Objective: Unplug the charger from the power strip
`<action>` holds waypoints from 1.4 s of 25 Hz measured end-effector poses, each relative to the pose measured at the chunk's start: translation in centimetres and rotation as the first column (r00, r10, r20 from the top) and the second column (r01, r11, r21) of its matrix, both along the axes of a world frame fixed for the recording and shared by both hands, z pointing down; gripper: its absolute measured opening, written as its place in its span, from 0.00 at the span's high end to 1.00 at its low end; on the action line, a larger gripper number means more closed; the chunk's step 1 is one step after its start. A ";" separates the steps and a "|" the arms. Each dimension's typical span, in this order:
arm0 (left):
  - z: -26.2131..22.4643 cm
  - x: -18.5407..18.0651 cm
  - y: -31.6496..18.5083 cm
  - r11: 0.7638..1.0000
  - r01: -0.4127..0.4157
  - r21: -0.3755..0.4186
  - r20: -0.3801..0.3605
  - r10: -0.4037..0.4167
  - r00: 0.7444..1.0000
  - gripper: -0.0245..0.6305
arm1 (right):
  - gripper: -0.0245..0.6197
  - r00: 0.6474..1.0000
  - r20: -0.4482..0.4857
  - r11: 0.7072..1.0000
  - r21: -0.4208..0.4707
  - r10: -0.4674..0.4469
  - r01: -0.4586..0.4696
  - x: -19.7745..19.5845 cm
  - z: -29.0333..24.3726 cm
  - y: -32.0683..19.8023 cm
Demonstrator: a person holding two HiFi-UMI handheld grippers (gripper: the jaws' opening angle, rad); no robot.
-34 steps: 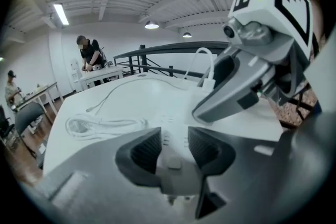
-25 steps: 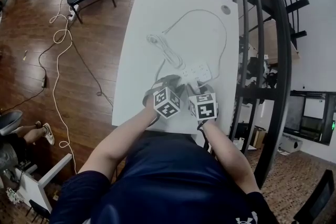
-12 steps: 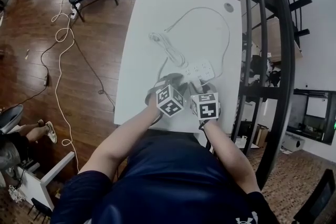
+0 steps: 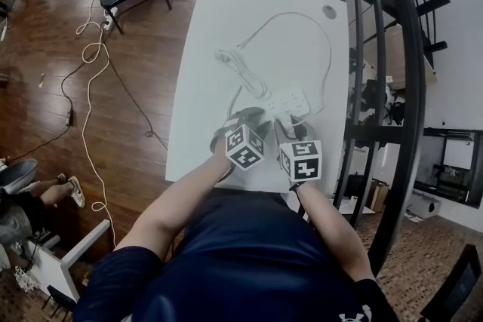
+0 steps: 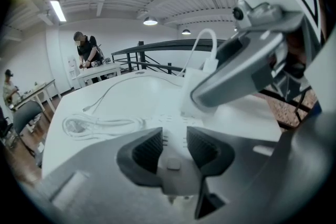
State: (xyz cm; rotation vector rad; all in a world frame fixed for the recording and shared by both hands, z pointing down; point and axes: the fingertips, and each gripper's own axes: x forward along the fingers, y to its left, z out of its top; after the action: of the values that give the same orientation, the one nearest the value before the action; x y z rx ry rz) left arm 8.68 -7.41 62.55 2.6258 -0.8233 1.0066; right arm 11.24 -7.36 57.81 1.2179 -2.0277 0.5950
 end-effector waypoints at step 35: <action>-8.7 -1.1 6.5 0.946 0.142 -0.293 -0.353 -0.245 0.903 0.81 | 0.74 0.486 0.796 0.919 -0.213 0.361 -0.333 8.2 -8.4 2.6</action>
State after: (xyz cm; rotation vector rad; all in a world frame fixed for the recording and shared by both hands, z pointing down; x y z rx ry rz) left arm 7.59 -0.94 53.81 2.3442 -0.7771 0.4795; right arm 19.44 -4.77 49.38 1.5158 -2.4795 1.6741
